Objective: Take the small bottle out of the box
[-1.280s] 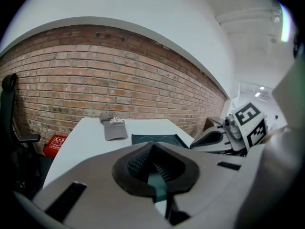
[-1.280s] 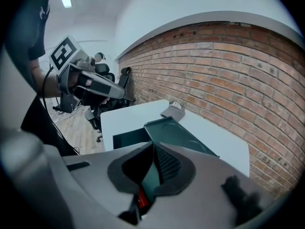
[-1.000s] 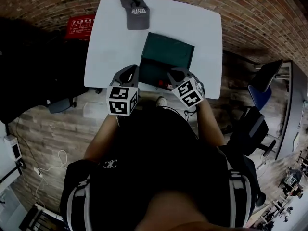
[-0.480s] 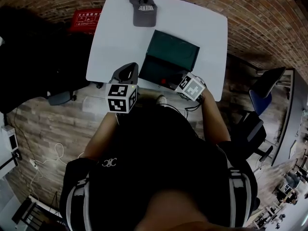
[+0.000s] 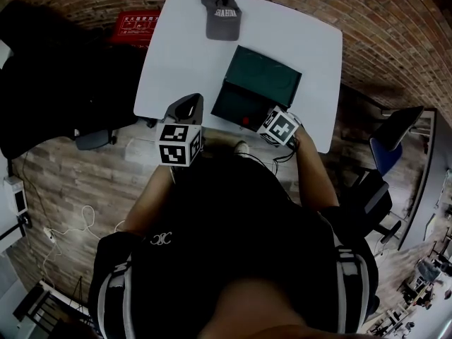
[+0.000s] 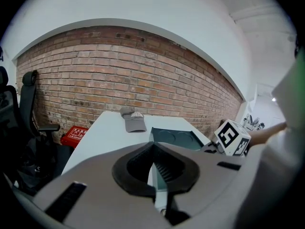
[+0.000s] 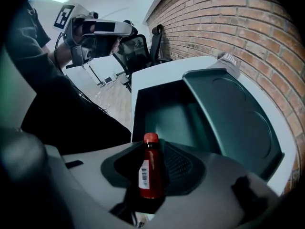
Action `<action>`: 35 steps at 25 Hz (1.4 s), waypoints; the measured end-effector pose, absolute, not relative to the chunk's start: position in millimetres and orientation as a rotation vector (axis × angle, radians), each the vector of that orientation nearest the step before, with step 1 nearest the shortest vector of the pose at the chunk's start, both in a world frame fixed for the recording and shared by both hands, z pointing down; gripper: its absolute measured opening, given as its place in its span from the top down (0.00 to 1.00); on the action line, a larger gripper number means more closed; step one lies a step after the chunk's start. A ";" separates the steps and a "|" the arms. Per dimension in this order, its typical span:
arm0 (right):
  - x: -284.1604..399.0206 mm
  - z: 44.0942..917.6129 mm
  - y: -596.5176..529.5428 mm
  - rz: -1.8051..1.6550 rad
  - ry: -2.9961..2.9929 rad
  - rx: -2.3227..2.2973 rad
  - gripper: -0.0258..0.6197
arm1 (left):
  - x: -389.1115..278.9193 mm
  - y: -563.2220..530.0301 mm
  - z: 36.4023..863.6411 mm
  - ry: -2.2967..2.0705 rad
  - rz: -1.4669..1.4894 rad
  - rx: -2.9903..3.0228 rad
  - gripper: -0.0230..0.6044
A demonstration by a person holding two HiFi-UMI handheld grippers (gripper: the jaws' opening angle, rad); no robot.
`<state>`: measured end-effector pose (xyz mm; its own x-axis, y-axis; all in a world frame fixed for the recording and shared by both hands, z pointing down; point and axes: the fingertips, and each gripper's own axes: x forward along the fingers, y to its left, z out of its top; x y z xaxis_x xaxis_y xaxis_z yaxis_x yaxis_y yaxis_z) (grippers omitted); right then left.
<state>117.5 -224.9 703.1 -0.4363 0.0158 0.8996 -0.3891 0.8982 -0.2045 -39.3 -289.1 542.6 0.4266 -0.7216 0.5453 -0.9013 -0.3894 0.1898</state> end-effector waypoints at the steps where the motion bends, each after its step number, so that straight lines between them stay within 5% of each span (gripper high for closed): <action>1: 115.6 703.5 -224.3 0.470 -1.977 0.266 0.76 | -40.5 -289.3 543.4 -1.372 0.526 2.225 0.94; 35: 108.5 732.6 -254.2 0.604 -1.845 0.615 0.63 | -45.8 -276.0 546.1 -1.332 0.476 2.227 0.94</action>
<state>108.5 -254.2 732.6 -0.3172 -0.1315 0.9392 -0.6614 0.7405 -0.1197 -45.8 -276.0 546.1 0.4607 -0.7125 0.5292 -0.8865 -0.3980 0.2359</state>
